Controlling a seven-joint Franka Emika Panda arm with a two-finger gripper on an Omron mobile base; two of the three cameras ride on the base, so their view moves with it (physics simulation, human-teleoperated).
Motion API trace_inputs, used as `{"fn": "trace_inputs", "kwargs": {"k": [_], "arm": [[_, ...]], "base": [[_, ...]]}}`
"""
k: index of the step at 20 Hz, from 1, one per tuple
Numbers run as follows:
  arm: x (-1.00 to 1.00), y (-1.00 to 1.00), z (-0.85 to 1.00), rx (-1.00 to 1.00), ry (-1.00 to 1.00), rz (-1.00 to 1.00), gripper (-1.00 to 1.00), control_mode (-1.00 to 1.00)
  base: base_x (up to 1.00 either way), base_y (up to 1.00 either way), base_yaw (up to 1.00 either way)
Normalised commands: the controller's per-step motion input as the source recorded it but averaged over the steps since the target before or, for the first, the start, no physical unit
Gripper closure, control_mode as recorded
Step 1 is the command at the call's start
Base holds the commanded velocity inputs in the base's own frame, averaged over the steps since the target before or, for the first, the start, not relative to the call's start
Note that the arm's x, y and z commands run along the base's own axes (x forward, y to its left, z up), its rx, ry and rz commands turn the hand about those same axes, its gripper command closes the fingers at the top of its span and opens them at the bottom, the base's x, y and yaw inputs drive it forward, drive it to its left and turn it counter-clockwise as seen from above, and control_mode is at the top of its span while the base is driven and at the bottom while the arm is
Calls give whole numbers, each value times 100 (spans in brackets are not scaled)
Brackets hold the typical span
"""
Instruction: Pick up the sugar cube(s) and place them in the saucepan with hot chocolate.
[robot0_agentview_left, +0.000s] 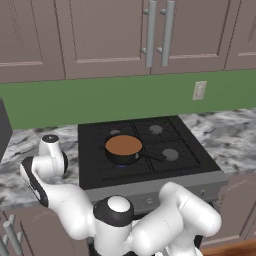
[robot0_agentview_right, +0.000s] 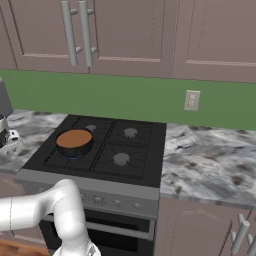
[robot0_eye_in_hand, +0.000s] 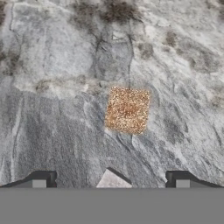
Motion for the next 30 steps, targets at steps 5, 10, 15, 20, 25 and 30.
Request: {"fn": "trace_inputs", "kwargs": {"k": [5,10,15,20,25,30], "arm": [[0,3,-1,0,0,0,100,-100],[0,0,0,0,3,0,100,-100],[0,0,0,0,8,0,100,-100],[-2,0,0,0,4,0,100,-100],[-42,-11,16,0,-3,0,100,-100],[-41,-20,44,0,-6,0,100,-100]], "base": [[0,0,0],[0,0,0],[0,0,0],[0,0,0],[0,0,0],[0,0,0]]}}
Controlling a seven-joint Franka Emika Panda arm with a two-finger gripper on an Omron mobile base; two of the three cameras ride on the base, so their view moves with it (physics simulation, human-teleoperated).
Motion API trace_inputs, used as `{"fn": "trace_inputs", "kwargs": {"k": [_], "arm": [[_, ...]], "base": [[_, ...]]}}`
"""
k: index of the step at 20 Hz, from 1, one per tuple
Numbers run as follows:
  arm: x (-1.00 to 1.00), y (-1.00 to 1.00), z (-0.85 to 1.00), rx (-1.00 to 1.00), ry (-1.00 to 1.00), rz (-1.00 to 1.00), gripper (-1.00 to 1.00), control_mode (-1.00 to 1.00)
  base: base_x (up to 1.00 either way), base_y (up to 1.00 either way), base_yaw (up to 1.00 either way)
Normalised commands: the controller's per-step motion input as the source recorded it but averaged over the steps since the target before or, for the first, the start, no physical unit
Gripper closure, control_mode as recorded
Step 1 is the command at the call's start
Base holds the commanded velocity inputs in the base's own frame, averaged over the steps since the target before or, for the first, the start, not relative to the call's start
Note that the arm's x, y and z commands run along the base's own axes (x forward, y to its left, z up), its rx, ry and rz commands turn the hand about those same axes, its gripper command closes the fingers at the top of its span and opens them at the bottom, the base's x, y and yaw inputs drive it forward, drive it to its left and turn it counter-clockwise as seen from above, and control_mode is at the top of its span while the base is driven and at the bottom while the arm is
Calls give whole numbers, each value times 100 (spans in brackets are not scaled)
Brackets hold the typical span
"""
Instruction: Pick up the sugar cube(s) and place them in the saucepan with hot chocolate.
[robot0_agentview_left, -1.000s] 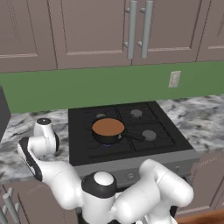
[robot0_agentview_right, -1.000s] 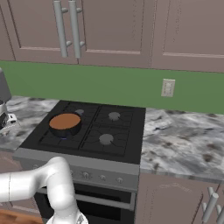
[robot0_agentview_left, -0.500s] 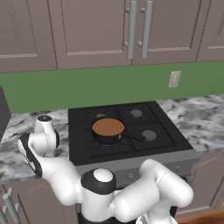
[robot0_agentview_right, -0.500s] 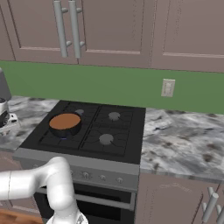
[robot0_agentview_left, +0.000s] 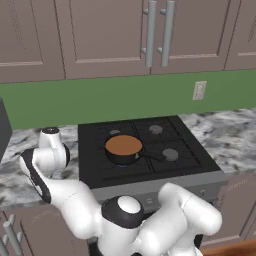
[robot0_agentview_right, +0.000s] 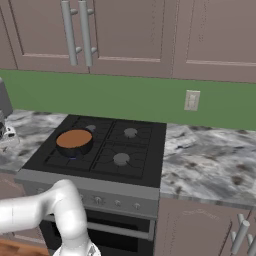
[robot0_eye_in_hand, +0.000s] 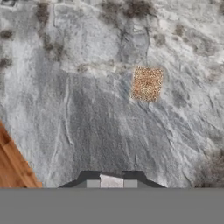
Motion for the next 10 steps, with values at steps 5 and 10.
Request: {"fn": "trace_inputs", "kwargs": {"k": [5,10], "arm": [[-29,-27,46,0,-1,0,100,-100],[-29,-37,43,0,-4,0,100,-100]], "base": [[0,0,0],[0,0,0]]}}
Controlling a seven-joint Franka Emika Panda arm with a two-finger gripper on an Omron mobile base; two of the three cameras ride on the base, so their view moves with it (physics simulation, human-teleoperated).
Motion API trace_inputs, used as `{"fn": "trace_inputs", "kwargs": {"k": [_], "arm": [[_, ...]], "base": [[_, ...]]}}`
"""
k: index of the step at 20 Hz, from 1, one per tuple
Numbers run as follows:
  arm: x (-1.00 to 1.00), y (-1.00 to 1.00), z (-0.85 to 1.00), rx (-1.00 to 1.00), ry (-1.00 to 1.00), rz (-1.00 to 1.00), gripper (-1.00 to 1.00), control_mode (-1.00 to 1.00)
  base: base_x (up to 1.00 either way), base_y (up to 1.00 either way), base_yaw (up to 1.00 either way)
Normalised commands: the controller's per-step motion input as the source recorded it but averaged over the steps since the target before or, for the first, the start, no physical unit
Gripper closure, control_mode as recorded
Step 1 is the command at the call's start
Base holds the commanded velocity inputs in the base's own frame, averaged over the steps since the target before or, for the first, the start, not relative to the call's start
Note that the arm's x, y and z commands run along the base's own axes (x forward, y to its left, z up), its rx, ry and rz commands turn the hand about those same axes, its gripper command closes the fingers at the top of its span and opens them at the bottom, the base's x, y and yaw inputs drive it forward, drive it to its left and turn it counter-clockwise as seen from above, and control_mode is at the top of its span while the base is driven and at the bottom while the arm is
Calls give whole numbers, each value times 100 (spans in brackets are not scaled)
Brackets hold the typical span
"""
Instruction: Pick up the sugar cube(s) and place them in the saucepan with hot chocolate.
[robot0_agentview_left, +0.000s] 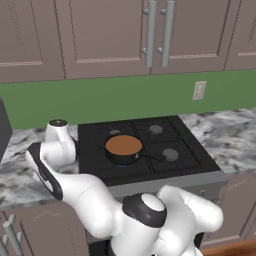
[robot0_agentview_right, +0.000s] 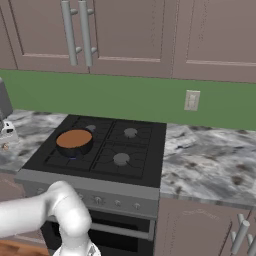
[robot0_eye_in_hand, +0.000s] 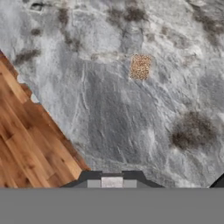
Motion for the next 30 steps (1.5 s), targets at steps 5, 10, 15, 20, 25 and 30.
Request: {"fn": "trace_inputs", "kwargs": {"k": [5,10,15,20,25,30], "arm": [[-18,-56,42,0,-9,0,100,-100],[-21,-63,45,0,-12,-1,100,-100],[-18,-66,39,3,-15,-6,100,-100],[-25,-72,29,5,-18,-10,100,-100],[-23,-70,44,6,-14,-12,100,-100],[-2,-65,54,5,-6,-17,100,-100]], "base": [[0,0,0],[0,0,0],[0,0,0],[0,0,0],[0,0,0],[0,0,0]]}}
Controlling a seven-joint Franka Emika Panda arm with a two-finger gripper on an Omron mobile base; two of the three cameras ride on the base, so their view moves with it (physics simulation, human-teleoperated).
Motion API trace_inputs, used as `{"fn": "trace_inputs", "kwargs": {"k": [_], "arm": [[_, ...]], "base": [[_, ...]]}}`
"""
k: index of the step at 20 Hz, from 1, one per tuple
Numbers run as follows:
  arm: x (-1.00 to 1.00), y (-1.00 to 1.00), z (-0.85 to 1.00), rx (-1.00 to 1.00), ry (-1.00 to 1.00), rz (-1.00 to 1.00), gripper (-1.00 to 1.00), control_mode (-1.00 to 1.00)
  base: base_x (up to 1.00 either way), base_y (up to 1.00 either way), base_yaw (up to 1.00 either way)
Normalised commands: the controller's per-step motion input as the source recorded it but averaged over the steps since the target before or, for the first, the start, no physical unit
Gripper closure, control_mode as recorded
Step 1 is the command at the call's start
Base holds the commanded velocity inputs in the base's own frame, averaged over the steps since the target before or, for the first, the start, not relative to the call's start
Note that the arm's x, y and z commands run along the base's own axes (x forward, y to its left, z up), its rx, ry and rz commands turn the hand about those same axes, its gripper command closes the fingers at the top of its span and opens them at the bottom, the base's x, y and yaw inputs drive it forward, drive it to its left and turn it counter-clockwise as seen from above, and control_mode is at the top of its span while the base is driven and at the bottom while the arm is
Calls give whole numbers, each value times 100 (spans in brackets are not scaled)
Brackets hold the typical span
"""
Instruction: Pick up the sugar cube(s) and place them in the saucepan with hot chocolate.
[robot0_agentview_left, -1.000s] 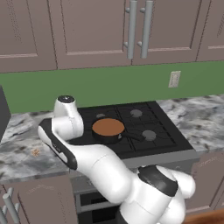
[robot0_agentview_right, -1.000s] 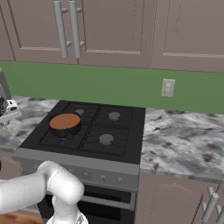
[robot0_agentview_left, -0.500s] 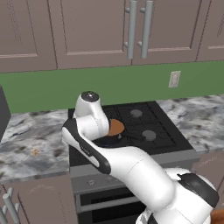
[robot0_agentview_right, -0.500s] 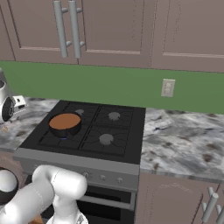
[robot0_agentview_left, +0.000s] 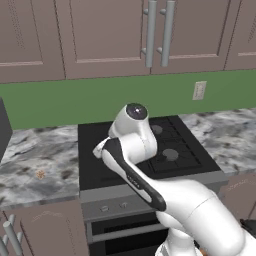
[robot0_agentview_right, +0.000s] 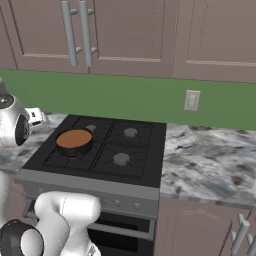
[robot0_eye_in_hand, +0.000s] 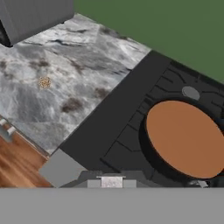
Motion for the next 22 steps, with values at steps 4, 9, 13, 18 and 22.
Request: {"fn": "trace_inputs", "kwargs": {"k": [4,9,13,18,22], "arm": [[3,-63,48,2,-1,-19,100,-100],[16,-63,8,0,2,-18,100,-100],[4,-61,-18,0,7,-13,100,-100],[2,-18,-7,0,6,-4,100,-100],[0,0,0,0,9,0,100,-100]], "base": [[0,0,0],[0,0,0],[0,0,0],[0,0,0],[0,0,0]]}}
